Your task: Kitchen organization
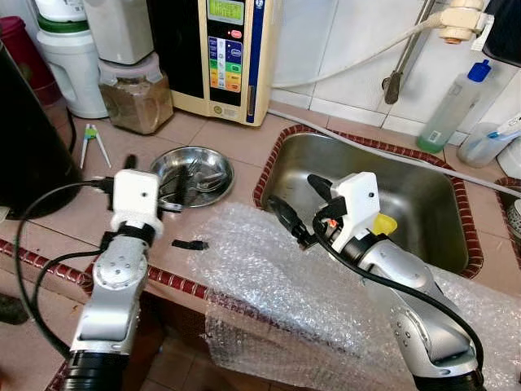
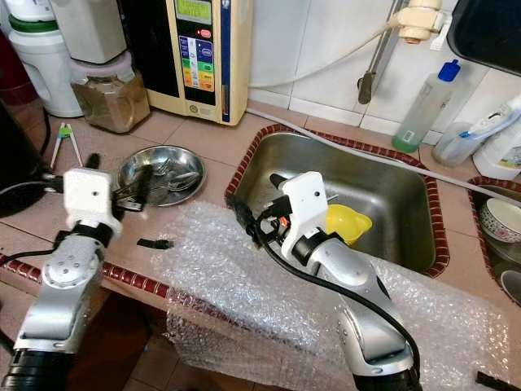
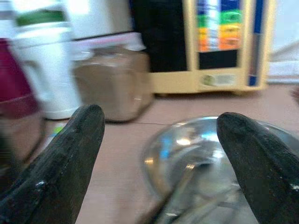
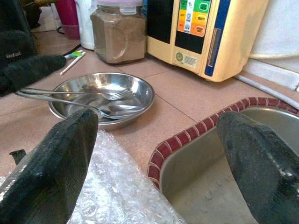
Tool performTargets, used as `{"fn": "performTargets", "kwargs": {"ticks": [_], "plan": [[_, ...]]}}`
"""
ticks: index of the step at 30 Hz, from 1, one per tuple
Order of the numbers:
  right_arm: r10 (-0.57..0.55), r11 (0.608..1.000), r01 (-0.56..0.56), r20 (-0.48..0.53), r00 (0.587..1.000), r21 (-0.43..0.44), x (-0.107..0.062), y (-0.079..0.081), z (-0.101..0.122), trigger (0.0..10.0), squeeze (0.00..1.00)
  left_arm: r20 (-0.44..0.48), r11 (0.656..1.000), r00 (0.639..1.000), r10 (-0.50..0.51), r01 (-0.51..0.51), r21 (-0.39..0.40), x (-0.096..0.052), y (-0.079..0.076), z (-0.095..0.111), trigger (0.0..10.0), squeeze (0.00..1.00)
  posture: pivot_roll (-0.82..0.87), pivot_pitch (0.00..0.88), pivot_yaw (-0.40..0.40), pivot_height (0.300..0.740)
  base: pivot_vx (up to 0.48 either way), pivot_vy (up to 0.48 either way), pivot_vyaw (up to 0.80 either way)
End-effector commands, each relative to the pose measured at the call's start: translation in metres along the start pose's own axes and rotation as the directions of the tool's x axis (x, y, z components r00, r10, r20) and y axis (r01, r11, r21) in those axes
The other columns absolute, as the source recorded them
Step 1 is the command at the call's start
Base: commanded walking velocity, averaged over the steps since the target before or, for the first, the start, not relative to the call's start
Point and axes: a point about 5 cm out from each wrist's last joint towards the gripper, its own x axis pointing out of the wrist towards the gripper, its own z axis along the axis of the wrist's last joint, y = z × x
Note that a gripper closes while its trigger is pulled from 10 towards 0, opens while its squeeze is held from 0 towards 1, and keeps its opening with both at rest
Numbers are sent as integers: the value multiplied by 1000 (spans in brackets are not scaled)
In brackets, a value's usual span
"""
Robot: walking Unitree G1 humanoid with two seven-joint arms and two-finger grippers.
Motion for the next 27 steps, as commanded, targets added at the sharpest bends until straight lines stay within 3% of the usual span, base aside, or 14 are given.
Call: {"fn": "performTargets", "kwargs": {"ticks": [1,11,12,13,14,15,16,27], "plan": [[9,1000,-9,-2,1000,-6,-2,1,0,10000,0,-37,999,999,20,-21,-25,-5,1,-4,10000,0,20,75,-65,740,0,0,0],[25,1000,-25,-2,1000,-13,1,3,0,10000,0,-199,985,980,-3,-32,-169,-12,-11,-22,10000,0,25,76,-65,740,0,0,0],[24,1000,-24,-3,1000,-14,2,3,0,10000,0,-217,982,976,-2,-39,-186,-11,-12,-24,8000,0,23,77,-64,740,0,0,0],[24,1000,-24,-3,1000,-14,2,3,0,10000,0,-217,982,976,-2,-39,-186,-11,-12,-24,8000,0,23,77,-64,740,0,0,0],[23,1000,-24,-4,1000,-13,2,4,0,10000,0,-230,980,973,-3,-43,-197,-11,-12,-24,3490,0,23,76,-64,740,0,0,0],[23,1000,-23,-4,1000,-13,2,4,-1,10000,0,-237,978,972,-4,-46,-205,-11,-12,-25,3490,0,23,76,-64,740,0,0,0],[22,1000,-22,-5,1000,-14,1,4,-1,10000,0,-251,971,968,-12,-48,-234,-11,-13,-25,0,0,22,77,-63,740,0,0,0],[10,1000,-11,-4,1000,-16,3,2,-1,10000,0,-246,947,969,-27,-54,-315,-8,-18,-17,0,0,25,77,-65,740,0,0,0]]}}
